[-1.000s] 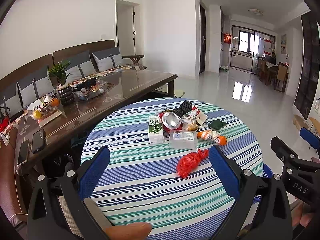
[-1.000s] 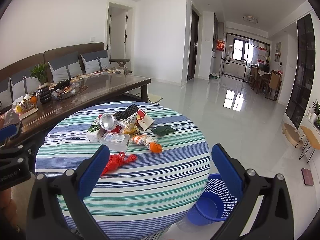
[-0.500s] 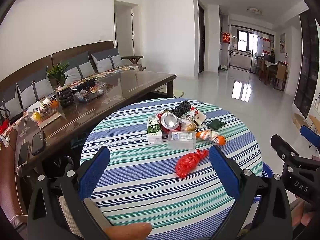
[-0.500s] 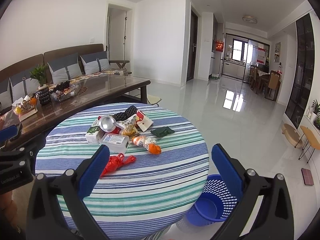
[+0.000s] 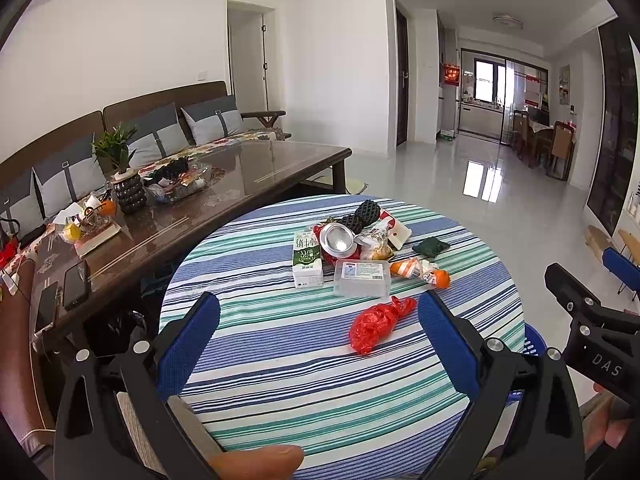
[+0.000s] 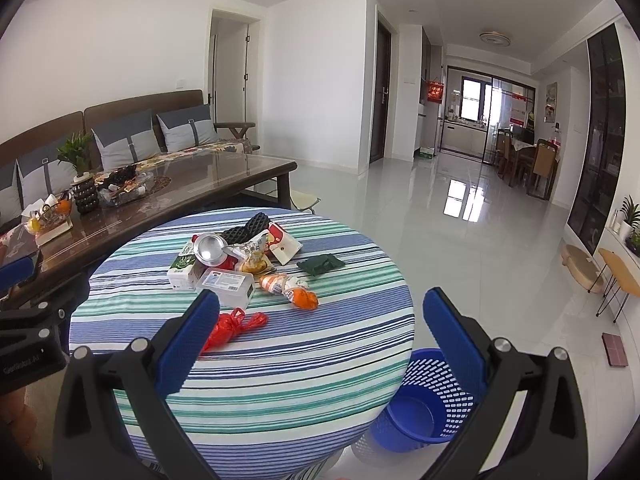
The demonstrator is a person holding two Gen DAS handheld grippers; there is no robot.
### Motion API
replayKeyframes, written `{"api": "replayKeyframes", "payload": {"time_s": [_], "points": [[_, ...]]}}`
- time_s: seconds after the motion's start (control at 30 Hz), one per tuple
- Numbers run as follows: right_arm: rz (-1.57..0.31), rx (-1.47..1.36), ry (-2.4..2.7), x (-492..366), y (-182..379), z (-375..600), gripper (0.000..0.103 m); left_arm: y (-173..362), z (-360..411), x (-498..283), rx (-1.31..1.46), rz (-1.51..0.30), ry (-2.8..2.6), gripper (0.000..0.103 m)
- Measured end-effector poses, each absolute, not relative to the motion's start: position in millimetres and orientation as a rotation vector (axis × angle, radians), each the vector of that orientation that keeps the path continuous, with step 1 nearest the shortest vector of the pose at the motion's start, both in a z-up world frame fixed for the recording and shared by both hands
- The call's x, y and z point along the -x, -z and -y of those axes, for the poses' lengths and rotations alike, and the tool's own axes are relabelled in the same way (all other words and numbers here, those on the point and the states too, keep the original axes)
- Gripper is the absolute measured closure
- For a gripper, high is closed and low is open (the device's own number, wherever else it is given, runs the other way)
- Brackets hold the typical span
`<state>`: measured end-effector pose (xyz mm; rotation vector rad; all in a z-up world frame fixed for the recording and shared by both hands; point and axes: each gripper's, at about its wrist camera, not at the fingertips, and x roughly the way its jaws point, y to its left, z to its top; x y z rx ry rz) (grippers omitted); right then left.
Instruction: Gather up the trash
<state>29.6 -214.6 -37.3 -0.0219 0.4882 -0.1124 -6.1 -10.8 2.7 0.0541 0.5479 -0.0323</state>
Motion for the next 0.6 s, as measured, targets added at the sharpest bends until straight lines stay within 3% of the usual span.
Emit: {"api": "replayKeyframes", "payload": {"time_s": [0.6], "points": [[-0.484, 0.030, 0.107, -27.3, 39.4, 210.7, 0.005, 1.8, 8.2, 3.6, -0.053, -0.549, 0.023, 0.005]]}}
